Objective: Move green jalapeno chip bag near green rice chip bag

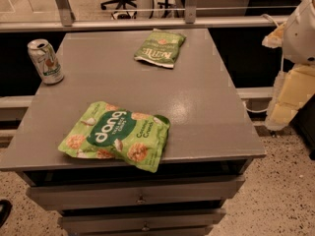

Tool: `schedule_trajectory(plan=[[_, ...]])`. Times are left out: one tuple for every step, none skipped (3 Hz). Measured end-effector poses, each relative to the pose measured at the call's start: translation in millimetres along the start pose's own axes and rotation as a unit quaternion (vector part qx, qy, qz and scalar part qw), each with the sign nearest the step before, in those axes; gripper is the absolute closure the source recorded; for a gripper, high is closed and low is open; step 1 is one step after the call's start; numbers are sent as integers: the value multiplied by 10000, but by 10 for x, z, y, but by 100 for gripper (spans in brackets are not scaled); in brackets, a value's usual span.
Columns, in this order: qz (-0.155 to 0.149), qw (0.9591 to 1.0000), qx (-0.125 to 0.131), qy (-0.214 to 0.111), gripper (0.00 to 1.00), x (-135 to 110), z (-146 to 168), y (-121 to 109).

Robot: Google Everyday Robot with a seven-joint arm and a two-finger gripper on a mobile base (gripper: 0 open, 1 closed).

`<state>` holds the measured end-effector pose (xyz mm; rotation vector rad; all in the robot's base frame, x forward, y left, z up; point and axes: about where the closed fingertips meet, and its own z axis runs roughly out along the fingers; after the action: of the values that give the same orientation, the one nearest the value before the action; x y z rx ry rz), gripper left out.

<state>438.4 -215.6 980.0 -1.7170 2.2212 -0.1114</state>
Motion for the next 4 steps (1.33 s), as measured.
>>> schedule_trajectory(plan=[[0, 10000, 0, 0, 0, 0, 0, 0], [86, 9991, 21, -404, 0, -164, 168, -192], [172, 9924, 88, -1216, 0, -616, 477, -642], [297, 9750, 136, -2199, 0, -1322, 952, -1263]])
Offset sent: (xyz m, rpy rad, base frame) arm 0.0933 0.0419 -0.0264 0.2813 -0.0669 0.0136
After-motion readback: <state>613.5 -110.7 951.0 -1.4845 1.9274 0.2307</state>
